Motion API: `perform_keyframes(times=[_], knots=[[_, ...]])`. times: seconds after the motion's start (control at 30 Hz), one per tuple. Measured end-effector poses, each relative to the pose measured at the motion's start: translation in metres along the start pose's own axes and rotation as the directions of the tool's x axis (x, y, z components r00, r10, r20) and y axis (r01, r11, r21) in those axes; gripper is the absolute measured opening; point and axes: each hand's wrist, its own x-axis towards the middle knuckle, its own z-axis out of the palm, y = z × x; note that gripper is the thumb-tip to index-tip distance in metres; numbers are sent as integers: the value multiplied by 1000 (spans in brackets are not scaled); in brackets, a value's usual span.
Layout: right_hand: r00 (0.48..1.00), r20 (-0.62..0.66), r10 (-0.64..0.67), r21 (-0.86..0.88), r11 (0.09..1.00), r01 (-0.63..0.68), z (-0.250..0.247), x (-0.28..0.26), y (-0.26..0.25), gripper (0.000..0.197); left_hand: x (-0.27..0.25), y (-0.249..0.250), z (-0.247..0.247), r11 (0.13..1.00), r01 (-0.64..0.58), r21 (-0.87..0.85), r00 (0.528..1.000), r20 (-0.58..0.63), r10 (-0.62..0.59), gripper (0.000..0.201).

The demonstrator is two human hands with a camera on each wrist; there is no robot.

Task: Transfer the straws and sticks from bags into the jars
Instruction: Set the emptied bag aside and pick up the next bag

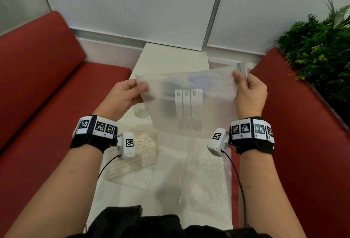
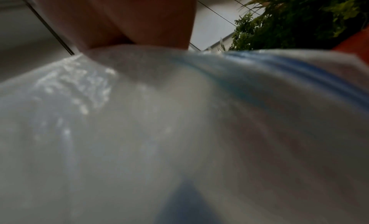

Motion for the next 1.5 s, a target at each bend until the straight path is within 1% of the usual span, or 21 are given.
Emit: perform_keyframes(times=[0.13,0.27,0.37,0.53,0.63,0.67,0.7,0.77,0.83,0.9,0.97,1.03,1.07,1.17,1.2,1.23,1.3,1.33,1.4,1.43,1.5], knots=[[997,-39,67,119,991,-62,6,-9,6,53,6,5,22,990,-111,88,959,-253,130,31],[987,-113,113,219,972,-87,12,-15,8,55,4,4,48,933,-132,336,852,-442,280,35],[985,-155,75,190,981,-44,12,-18,8,56,4,0,49,835,-122,537,783,-465,414,35],[976,-163,145,110,986,-128,18,-26,30,50,6,12,44,840,-111,531,701,-558,445,39],[972,-71,223,-123,965,-230,20,-32,43,31,5,19,47,840,-188,509,754,-473,456,33],[973,-58,223,-177,957,-230,19,-33,40,32,4,22,50,820,-228,525,777,-410,478,30],[986,-37,164,-215,962,-168,20,-32,35,46,3,24,53,784,-271,559,798,-325,508,25],[991,134,-13,-184,982,38,26,-27,18,65,2,29,65,696,-351,627,838,-120,532,18],[899,429,-87,-37,993,114,38,-27,-3,68,1,33,78,626,-429,651,850,57,524,20],[785,610,-107,92,994,64,49,-29,-15,49,1,36,88,591,-489,641,837,153,526,20],[811,568,-142,213,977,22,54,-30,-19,12,1,38,87,617,-471,630,860,171,480,19],[894,431,-118,265,964,-1,48,-27,-15,16,2,41,75,669,-347,657,933,171,316,25],[931,352,-92,290,957,-15,42,-25,-12,16,4,43,65,655,-279,702,960,185,210,27],[988,147,-42,371,929,-16,22,-12,1,14,5,44,31,568,-141,811,970,228,-85,33],[993,116,-31,380,925,-15,17,-10,2,14,5,43,21,605,-123,787,970,224,-94,27],[995,98,-23,388,921,-17,13,-9,3,14,5,41,13,696,-112,709,981,191,-36,20],[997,75,4,407,913,-35,11,-12,2,15,5,32,6,929,-112,353,993,18,113,17],[998,53,25,414,909,-45,11,-13,2,17,5,28,7,983,-110,146,993,-31,116,21],[998,6,62,436,898,-58,15,-16,0,19,5,18,16,997,-46,-59,999,24,47,30],[998,-1,68,445,893,-61,16,-17,0,19,4,14,22,999,-24,-46,998,52,27,35],[997,-2,78,455,888,-69,16,-17,1,18,4,10,31,998,-56,31,998,-9,57,34]])
